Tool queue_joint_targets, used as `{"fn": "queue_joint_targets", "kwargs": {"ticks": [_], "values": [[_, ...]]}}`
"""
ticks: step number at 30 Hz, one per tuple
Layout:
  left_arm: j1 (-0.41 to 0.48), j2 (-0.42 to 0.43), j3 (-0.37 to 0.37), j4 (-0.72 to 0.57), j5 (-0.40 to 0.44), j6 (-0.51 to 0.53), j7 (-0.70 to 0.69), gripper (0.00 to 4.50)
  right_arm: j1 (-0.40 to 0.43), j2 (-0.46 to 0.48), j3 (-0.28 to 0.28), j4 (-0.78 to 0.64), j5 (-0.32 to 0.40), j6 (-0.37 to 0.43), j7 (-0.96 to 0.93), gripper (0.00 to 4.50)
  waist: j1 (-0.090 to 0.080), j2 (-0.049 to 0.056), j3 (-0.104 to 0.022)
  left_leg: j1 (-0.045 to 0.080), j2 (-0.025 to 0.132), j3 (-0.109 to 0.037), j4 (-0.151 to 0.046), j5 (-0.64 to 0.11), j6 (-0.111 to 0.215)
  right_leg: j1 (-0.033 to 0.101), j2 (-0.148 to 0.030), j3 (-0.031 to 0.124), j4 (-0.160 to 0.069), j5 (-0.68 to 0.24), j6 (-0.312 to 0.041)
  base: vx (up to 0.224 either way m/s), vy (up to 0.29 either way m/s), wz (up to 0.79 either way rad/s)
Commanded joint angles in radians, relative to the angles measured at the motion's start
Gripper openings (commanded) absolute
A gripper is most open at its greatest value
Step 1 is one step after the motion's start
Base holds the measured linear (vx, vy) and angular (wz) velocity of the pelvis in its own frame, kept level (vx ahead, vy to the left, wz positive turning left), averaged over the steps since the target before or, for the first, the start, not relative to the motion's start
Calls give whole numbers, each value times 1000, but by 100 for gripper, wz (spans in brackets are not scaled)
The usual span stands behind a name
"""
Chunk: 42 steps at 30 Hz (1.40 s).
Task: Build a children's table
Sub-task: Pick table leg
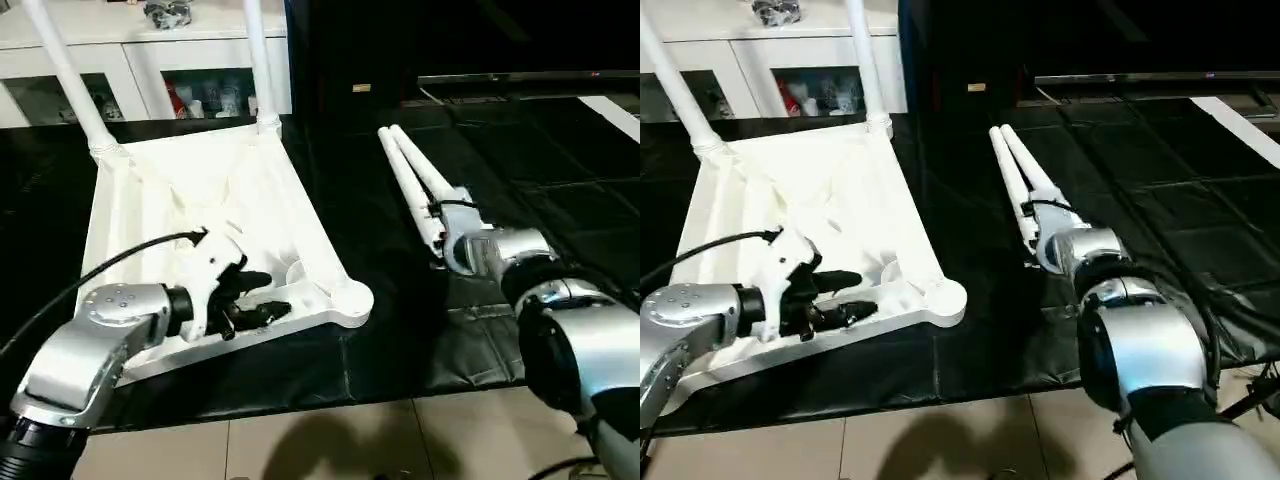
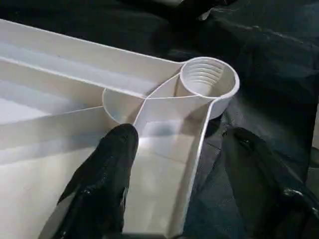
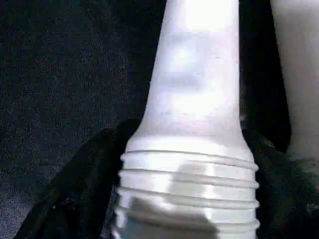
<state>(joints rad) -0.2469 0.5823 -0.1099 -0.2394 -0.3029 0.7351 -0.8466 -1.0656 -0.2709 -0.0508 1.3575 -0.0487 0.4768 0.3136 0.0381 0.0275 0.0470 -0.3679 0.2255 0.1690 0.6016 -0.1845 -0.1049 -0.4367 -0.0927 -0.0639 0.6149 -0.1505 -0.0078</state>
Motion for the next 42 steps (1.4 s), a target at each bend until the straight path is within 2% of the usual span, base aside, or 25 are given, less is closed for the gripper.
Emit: {"fn": "queue_joint_targets", "kwargs": {"ticks": [1,7,18,19,20,21,22,24,25,26,27,28,29,30,33,34,36,39,40,41,42], "values": [[0,14,-7,-21,-10,10,-7,331,15,-3,-10,10,6,29,8,325,4,-7,-64,1,-17,19,-64,-251,1,63,-18,20,-61,-274,-222,0,0,0],[-6,7,-2,-20,-16,9,-4,331,30,-6,-26,5,14,42,14,288,4,-8,-66,2,-17,19,-63,-241,0,63,-17,21,-60,-270,-215,0,0,0],[-23,-18,18,-7,-41,-2,4,331,28,-10,-71,-5,52,19,14,280,5,-7,-67,0,-18,19,-62,-227,2,65,-17,20,-58,-246,-223,0,0,0],[-38,-47,30,12,-49,-19,21,331,28,-12,-119,-18,97,-15,18,280,4,-3,-68,1,-18,20,-61,-230,2,65,-16,20,-58,-245,-223,0,0,0],[-47,-65,36,23,-52,-30,33,331,29,-12,-148,-26,124,-40,23,280,3,-6,-68,0,-19,21,-60,-232,5,66,-16,21,-60,-241,-222,0,0,0],[-56,-81,42,35,-52,-39,47,331,31,-11,-178,-34,153,-59,33,280,6,1,-70,6,-19,21,-58,-235,5,63,-17,21,-59,-231,-227,0,0,0],[-65,-97,48,47,-52,-47,62,331,34,-9,-206,-41,181,-78,45,280,3,-3,-70,2,-19,22,-59,-238,10,65,-15,21,-60,-223,-228,0,0,0],[-85,-129,60,70,-52,-65,94,331,40,-3,-269,-60,247,-117,85,280,3,-4,-73,0,-19,20,-58,-228,19,69,-16,20,-57,-198,-237,0,0,0],[-95,-143,65,83,-51,-72,109,331,47,3,-294,-75,275,-144,114,280,6,5,-74,-1,-19,18,-57,-212,29,71,-17,18,-53,-179,-247,0,0,0],[-99,-149,67,89,-51,-75,115,331,50,5,-306,-82,288,-156,128,280,2,1,-73,-3,-20,21,-58,-215,36,72,-15,18,-58,-178,-244,0,0,0],[-110,-163,71,104,-48,-83,130,331,60,15,-334,-105,321,-197,172,280,3,5,-75,-3,-19,19,-56,-201,39,74,-16,17,-54,-165,-252,0,0,0],[-124,-180,73,121,-42,-93,149,331,85,32,-350,-148,351,-253,237,280,3,3,-76,-1,-20,21,-55,-201,47,73,-15,18,-57,-159,-253,0,0,0],[-136,-197,76,135,-39,-100,164,331,105,43,-353,-180,365,-267,281,280,3,8,-75,-2,-17,21,-54,-204,59,72,-15,17,-58,-150,-255,0,0,0],[-136,-197,76,135,-39,-100,164,331,105,43,-353,-180,365,-267,281,280,4,3,-78,-3,-17,20,-54,-186,66,76,-16,16,-53,-129,-262,0,0,0],[-191,-271,86,193,-29,-135,233,331,187,88,-349,-340,431,-234,413,280,7,5,-77,0,-16,20,-55,-183,78,77,-14,15,-57,-134,-267,0,0,0],[-195,-277,87,198,-28,-138,239,331,194,91,-348,-353,435,-233,420,279,8,3,-76,-1,-15,20,-56,-187,79,77,-14,15,-60,-143,-264,0,0,0],[-241,-335,106,245,-37,-160,291,331,258,128,-345,-489,496,-191,470,279,12,1,-77,2,-16,20,-55,-178,78,78,-13,17,-61,-148,-256,0,0,0],[-273,-372,126,275,-51,-168,325,331,291,149,-350,-564,539,-157,493,279,19,-1,-80,0,-15,16,-57,-163,69,78,-18,17,-61,-165,-249,0,0,0],[-306,-409,160,304,-81,-169,354,331,322,161,-339,-621,559,-123,505,279,18,2,-76,1,-20,19,-57,-169,66,77,-14,18,-66,-177,-241,0,0,0],[-306,-409,160,304,-81,-169,354,331,322,161,-339,-621,559,-123,505,279,19,0,-76,1,-19,19,-58,-171,66,78,-15,18,-69,-181,-235,0,0,0],[-338,-443,196,330,-118,-165,379,331,352,171,-323,-677,575,-95,516,279,21,-2,-76,0,-23,19,-57,-167,65,78,-13,18,-71,-187,-227,0,0,0]]}}
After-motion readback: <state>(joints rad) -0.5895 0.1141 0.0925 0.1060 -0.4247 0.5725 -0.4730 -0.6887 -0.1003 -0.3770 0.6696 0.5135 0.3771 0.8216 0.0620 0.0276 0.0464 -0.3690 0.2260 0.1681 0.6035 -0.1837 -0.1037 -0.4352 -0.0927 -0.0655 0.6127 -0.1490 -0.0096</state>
